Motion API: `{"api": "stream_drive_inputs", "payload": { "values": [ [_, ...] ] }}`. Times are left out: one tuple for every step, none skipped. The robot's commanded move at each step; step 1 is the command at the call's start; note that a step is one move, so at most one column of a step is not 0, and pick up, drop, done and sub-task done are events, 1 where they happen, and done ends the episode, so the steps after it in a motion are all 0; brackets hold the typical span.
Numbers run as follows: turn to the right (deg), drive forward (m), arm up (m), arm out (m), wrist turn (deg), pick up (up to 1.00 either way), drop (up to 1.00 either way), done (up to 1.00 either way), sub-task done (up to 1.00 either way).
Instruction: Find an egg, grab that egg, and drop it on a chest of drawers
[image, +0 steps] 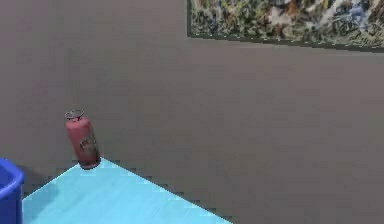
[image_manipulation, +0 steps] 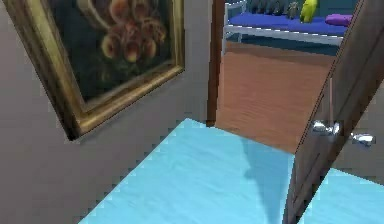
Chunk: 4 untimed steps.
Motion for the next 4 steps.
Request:
{"api": "stream_drive_inputs", "payload": {
  "values": [
    [45.0,0.00,0.00,0.00,0.0,0.00,0.00,0.00,0.00],
    [39.0,0.00,0.00,0.00,0.0,0.00,0.00,0.00,0.00],
    [0.0,0.50,0.00,0.00,0.0,0.00,0.00,0.00,0.00],
    [33.0,0.00,0.00,0.00,0.0,0.00,0.00,0.00,0.00]
  ]
}}
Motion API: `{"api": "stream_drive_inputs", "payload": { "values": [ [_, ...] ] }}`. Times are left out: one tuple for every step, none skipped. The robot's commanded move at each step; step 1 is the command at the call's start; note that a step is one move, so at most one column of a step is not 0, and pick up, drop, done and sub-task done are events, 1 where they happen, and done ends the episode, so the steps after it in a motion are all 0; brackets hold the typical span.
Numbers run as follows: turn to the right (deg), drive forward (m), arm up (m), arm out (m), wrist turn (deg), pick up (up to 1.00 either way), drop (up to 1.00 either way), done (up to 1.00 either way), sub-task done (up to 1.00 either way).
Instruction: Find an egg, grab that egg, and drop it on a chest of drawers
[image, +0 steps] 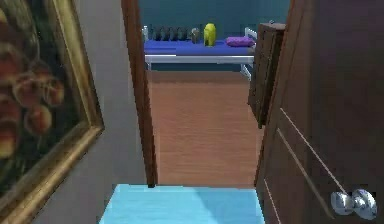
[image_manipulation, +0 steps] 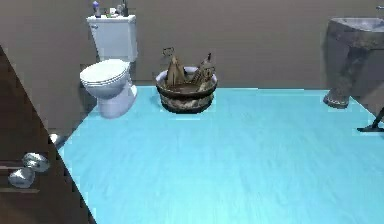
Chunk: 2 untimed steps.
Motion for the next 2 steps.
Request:
{"api": "stream_drive_inputs", "payload": {
  "values": [
    [0.0,1.00,0.00,0.00,0.0,0.00,0.00,0.00,0.00],
    [9.0,0.00,0.00,0.00,0.0,0.00,0.00,0.00,0.00]
  ]
}}
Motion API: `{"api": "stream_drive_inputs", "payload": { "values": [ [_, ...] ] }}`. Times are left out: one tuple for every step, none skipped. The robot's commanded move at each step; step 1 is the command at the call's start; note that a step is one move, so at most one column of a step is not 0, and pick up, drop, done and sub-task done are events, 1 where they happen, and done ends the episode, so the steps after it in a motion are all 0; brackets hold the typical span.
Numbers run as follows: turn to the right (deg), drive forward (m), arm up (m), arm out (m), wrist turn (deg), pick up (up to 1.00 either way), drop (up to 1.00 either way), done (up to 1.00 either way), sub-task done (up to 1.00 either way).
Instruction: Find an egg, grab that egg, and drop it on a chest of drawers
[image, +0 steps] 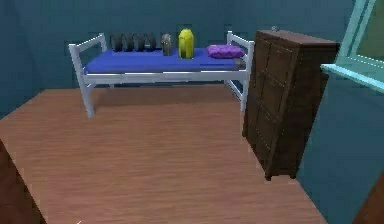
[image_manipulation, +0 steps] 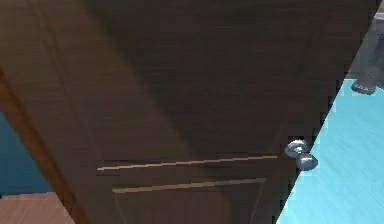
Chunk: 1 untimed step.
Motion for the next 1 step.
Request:
{"api": "stream_drive_inputs", "payload": {
  "values": [
    [0.0,0.20,0.00,0.00,0.0,0.00,0.00,0.00,0.00]
  ]
}}
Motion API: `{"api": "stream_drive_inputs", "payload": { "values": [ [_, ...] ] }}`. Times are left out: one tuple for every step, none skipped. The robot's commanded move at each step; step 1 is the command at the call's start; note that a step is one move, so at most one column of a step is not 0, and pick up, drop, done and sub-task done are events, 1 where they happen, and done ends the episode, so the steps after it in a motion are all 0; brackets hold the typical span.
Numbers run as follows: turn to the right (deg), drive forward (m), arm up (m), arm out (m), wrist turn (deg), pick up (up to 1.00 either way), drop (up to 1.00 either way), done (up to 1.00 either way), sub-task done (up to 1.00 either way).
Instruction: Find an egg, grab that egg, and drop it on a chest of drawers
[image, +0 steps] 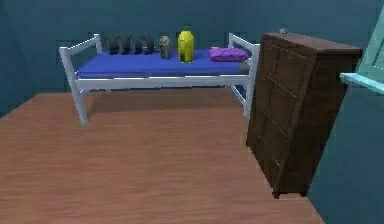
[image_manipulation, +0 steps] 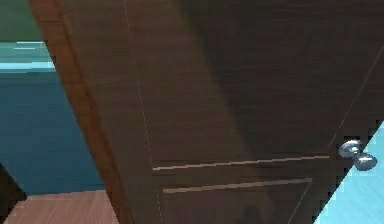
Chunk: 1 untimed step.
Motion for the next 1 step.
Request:
{"api": "stream_drive_inputs", "payload": {
  "values": [
    [0.0,0.30,0.00,0.00,0.0,0.00,0.00,0.00,0.00]
  ]
}}
